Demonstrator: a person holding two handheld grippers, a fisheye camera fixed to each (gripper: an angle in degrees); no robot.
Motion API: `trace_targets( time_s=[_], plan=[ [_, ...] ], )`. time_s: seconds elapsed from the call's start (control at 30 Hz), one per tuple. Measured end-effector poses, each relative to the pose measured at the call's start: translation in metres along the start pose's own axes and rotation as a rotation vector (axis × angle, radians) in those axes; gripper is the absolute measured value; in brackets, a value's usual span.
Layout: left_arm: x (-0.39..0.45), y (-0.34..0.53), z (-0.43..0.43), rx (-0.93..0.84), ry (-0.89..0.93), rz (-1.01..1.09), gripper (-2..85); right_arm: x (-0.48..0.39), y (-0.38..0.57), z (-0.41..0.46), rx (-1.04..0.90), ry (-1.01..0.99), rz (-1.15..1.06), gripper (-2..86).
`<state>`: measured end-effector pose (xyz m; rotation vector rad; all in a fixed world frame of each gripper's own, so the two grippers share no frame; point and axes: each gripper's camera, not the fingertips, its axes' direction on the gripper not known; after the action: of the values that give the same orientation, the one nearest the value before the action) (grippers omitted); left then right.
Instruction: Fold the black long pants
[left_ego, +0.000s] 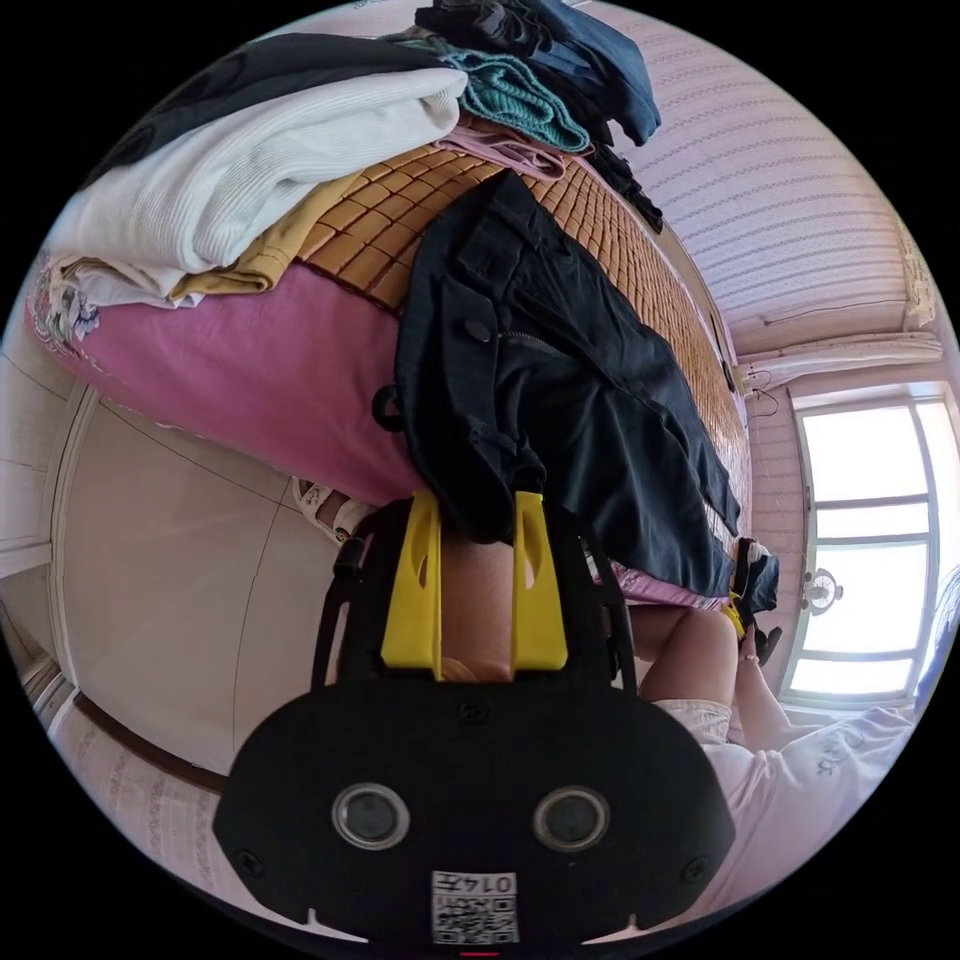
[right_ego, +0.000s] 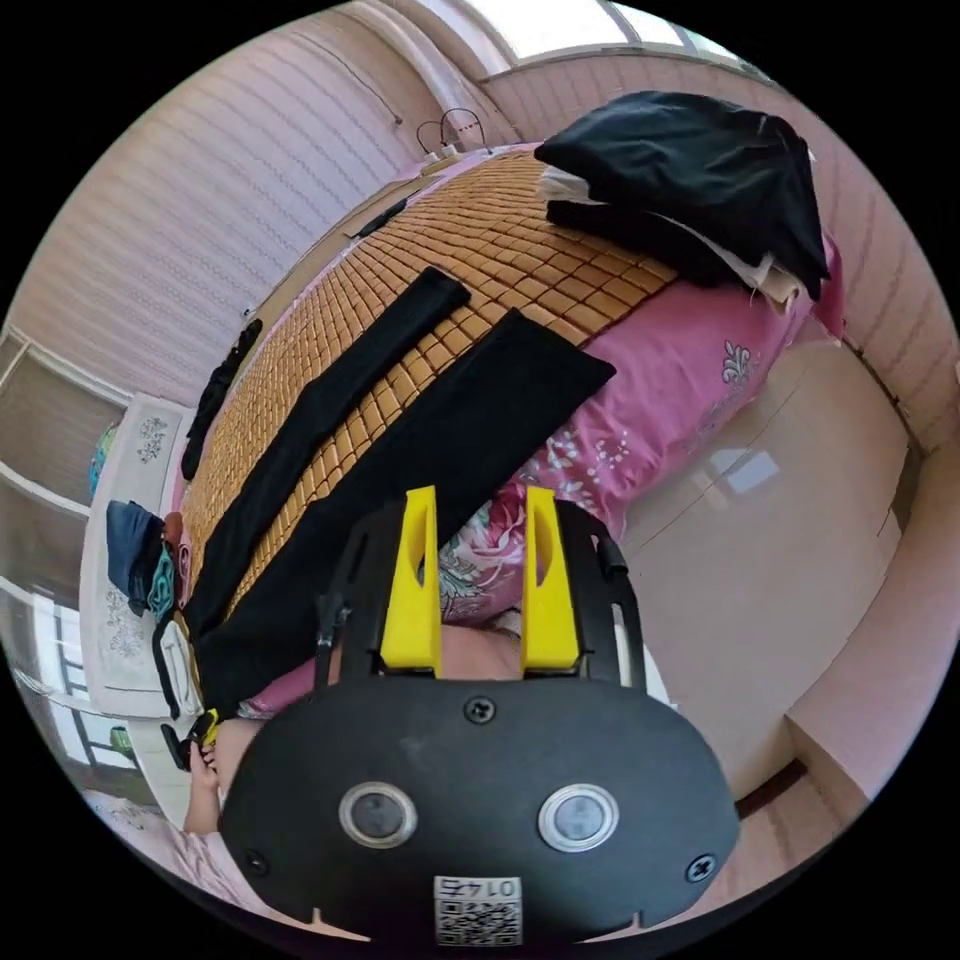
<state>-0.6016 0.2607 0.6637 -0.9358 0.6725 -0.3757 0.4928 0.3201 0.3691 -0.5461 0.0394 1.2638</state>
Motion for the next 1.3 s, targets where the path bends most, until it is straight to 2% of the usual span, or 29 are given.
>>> trace_targets(
  time_s=[0.23,0.37,0.63,0.7,0.9,1.0,1.07,1.17,1.3],
  plan=[
    [0.005,0.001,-0.002,0.007,-0.009,-0.001,8.4,0.033,-0.027,-0.034,0.009,-0.044,0.172,7.7],
    [0.018,0.004,-0.010,0.035,-0.052,0.025,4.8,0.032,-0.023,-0.079,0.086,-0.173,0.047,1.6],
    [0.043,0.011,-0.036,0.114,-0.063,0.085,3.6,0.013,-0.064,-0.138,-0.051,-0.141,-0.142,0.1],
    [0.059,0.011,-0.054,0.152,-0.051,0.172,3.5,-0.007,-0.079,-0.163,-0.042,-0.151,-0.217,0.0],
    [0.105,-0.021,-0.097,0.265,0.061,0.301,3.5,-0.082,-0.154,-0.208,-0.070,-0.115,-0.414,0.0],
    [0.126,-0.060,-0.104,0.321,0.133,0.312,4.1,-0.122,-0.208,-0.213,-0.113,-0.086,-0.435,0.2],
    [0.133,-0.092,-0.097,0.354,0.180,0.274,5.1,-0.137,-0.241,-0.207,-0.132,-0.088,-0.402,0.6],
    [0.128,-0.151,-0.061,0.322,0.207,0.089,7.4,-0.150,-0.275,-0.196,-0.112,-0.034,-0.317,1.8],
    [0.125,-0.174,-0.027,0.272,0.127,-0.002,8.1,-0.154,-0.269,-0.181,-0.178,0.008,-0.337,4.4]
  ],
)
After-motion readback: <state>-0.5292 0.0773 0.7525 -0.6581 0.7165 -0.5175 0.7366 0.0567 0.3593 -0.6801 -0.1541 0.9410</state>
